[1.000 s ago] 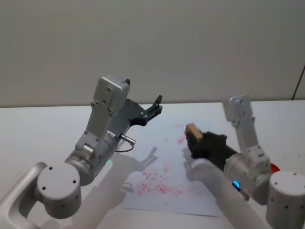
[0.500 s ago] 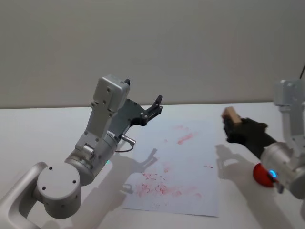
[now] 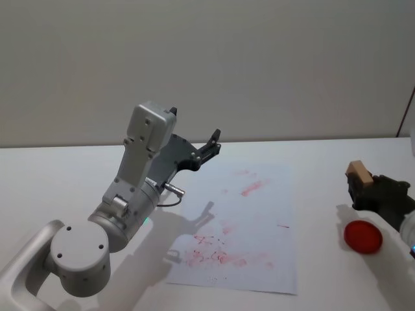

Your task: Use the one hand to pick up the stamp and affix it onto the A4 paper.

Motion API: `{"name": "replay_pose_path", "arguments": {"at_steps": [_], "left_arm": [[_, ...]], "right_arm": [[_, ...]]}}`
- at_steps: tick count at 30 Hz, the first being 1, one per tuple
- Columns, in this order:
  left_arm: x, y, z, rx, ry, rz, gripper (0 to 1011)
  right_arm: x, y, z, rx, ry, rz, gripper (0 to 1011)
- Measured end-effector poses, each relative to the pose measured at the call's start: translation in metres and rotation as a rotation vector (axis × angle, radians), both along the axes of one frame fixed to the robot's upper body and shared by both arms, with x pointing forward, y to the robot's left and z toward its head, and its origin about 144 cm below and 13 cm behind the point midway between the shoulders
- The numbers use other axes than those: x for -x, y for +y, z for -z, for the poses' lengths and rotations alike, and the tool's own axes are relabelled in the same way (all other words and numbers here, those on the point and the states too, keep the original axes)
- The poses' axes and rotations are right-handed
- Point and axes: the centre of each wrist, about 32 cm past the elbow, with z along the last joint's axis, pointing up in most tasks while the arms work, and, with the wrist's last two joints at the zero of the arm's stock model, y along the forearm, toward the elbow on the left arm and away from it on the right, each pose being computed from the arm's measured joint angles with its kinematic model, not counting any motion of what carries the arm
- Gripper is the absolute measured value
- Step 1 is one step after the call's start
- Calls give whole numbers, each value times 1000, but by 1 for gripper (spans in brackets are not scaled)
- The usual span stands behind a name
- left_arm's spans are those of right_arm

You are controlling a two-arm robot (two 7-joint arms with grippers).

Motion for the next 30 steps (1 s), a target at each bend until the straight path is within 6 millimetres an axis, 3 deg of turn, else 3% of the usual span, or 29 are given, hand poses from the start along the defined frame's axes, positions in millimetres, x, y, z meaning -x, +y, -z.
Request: {"name": "replay_pose_path", "arguments": {"at_steps": [16, 30], "left_arm": [[0, 0, 0, 0, 0, 0, 1001], [0, 0, 0, 0, 0, 0, 1001]], "right_arm": [[16, -25, 12, 107, 75, -26, 217], [22, -31, 19, 139, 119, -39, 218]]}}
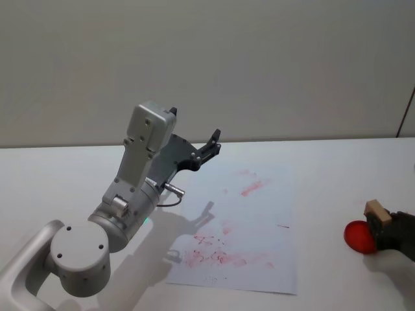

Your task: Use the one hand to pick up the stamp and affix it onto the A4 paper.

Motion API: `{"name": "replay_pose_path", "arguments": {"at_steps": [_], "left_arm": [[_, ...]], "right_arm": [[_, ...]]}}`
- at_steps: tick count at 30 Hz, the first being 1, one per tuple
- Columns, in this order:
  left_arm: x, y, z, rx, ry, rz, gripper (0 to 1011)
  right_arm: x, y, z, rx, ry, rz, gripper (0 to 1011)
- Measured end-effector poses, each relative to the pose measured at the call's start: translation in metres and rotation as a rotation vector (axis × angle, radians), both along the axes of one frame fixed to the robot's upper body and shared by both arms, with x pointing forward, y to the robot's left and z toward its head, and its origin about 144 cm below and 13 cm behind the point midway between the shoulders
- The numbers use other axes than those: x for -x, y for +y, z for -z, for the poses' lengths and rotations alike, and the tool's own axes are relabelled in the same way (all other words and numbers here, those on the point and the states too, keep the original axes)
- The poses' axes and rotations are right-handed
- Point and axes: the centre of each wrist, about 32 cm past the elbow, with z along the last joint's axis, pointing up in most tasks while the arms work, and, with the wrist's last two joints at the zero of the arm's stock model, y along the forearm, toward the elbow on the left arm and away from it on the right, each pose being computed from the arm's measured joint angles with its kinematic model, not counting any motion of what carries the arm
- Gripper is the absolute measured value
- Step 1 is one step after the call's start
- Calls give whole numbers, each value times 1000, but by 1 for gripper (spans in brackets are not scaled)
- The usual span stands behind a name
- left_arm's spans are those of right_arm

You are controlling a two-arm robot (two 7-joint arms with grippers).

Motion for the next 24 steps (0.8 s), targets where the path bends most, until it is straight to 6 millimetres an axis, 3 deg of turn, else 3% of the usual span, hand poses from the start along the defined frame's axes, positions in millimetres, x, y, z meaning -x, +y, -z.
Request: {"name": "replay_pose_path", "arguments": {"at_steps": [17, 24], "left_arm": [[0, 0, 0, 0, 0, 0, 1001], [0, 0, 0, 0, 0, 0, 1001]], "right_arm": [[-8, 4, 7, 22, 29, -33, 225], [-9, 4, 8, 26, 35, -39, 422]]}}
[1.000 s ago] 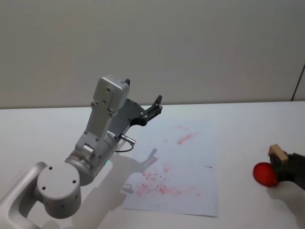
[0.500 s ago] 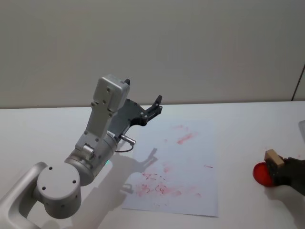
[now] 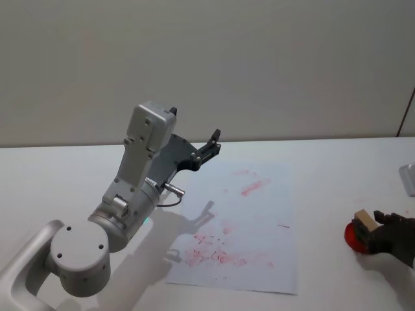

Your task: Use the one hand to pick up the stamp and affix it onto the A4 paper.

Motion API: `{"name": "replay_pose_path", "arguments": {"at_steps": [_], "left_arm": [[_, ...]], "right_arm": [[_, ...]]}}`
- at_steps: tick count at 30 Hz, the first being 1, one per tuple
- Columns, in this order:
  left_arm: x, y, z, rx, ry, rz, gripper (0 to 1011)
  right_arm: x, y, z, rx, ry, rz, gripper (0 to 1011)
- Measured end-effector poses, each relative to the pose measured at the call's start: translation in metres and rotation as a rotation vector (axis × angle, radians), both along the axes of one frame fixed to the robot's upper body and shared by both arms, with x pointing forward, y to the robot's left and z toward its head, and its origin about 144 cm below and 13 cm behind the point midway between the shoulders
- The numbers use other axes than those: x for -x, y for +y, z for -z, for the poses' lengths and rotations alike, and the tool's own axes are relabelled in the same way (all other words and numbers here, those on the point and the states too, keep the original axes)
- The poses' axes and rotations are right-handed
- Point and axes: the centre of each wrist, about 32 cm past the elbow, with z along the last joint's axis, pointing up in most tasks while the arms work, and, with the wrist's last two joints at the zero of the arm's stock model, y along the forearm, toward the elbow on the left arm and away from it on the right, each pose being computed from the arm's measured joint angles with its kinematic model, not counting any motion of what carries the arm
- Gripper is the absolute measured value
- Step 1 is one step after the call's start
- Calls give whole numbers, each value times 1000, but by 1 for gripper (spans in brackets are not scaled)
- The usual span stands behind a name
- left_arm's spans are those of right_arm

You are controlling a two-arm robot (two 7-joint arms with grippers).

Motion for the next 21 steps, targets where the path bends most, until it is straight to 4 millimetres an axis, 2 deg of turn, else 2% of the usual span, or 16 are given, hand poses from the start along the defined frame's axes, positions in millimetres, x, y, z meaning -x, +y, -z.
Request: {"name": "replay_pose_path", "arguments": {"at_steps": [4, 8, 9, 11, 17, 21], "left_arm": [[0, 0, 0, 0, 0, 0, 1001], [0, 0, 0, 0, 0, 0, 1001], [0, 0, 0, 0, 0, 0, 1001], [0, 0, 0, 0, 0, 0, 1001], [0, 0, 0, 0, 0, 0, 1001], [0, 0, 0, 0, 0, 0, 1001]], "right_arm": [[-1, 0, 0, 2, 2, -3, 608], [-1, 1, 1, 3, 3, -4, 682], [-1, 1, 1, 3, 3, -4, 748], [-1, 1, 1, 3, 3, -5, 783], [-2, 1, 1, 4, 5, -6, 970], [-2, 1, 1, 5, 6, -6, 1001]]}}
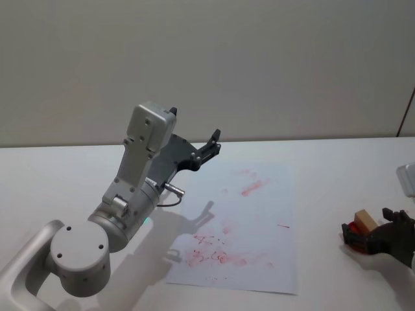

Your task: Use the one hand to pick up the stamp and affix it onto the A4 paper.

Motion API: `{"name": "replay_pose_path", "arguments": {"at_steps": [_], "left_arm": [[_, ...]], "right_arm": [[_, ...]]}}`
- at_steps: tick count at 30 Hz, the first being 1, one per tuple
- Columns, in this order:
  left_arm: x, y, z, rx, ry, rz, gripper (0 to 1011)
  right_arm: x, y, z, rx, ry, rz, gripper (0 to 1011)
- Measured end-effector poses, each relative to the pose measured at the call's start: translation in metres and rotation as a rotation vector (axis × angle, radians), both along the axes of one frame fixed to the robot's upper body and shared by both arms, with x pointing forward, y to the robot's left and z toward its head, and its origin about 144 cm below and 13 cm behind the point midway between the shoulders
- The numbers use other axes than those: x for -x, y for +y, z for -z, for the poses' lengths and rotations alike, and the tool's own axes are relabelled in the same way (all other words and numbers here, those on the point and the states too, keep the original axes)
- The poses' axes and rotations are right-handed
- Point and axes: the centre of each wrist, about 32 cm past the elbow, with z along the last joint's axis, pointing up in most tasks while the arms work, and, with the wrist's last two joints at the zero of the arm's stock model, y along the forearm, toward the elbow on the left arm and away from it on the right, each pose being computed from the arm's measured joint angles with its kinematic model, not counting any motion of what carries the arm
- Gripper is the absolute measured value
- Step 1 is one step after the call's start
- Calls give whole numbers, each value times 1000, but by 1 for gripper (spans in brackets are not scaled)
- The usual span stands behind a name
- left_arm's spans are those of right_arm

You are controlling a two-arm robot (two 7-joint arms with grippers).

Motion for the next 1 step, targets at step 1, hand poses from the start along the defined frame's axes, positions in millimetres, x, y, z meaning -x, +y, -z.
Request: {"name": "replay_pose_path", "arguments": {"at_steps": [1], "left_arm": [[0, 0, 0, 0, 0, 0, 1001]], "right_arm": [[0, 0, 0, 0, 0, 0, 1001]]}}
